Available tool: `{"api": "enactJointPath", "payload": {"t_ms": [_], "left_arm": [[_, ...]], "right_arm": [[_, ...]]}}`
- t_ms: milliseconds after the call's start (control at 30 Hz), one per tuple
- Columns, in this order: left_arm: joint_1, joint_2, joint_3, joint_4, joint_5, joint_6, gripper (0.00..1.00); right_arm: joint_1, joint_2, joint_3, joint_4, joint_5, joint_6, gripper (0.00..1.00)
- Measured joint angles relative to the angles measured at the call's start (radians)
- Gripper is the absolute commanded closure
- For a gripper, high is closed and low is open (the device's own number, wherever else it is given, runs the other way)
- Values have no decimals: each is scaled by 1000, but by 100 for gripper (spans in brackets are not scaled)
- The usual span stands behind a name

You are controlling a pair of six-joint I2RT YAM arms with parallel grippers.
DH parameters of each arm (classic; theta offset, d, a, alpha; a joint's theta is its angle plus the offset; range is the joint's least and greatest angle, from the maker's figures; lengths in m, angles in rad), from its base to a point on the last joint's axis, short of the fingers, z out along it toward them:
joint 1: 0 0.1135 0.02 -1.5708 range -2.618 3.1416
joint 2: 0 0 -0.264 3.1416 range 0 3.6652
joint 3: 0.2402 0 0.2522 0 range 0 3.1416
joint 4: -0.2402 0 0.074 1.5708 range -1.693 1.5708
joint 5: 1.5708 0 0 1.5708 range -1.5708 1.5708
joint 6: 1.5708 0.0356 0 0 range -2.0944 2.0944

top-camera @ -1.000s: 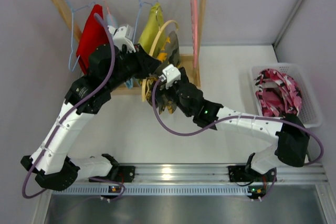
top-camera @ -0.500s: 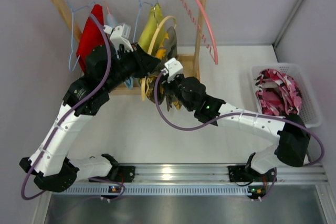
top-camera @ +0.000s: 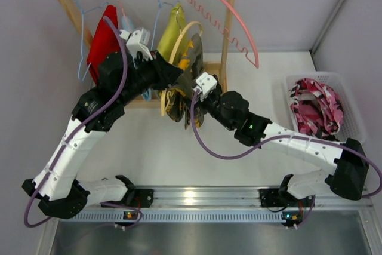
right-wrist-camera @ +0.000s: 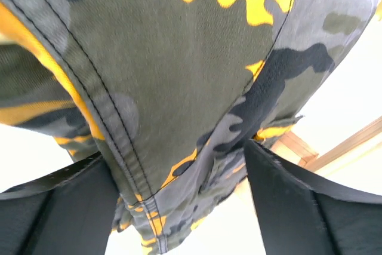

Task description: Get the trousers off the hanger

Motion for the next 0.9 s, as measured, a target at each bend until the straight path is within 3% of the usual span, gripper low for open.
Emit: {"api": "enactJointPath", "payload": {"t_ms": [200, 900], "left_arm": [[0, 0, 0, -2, -1, 0, 100], [0, 2, 0, -4, 6, 1, 100]], "right_arm": [[-14, 0, -7, -6, -20, -8, 35], [-39, -45, -58, -26, -83, -17, 34]]}}
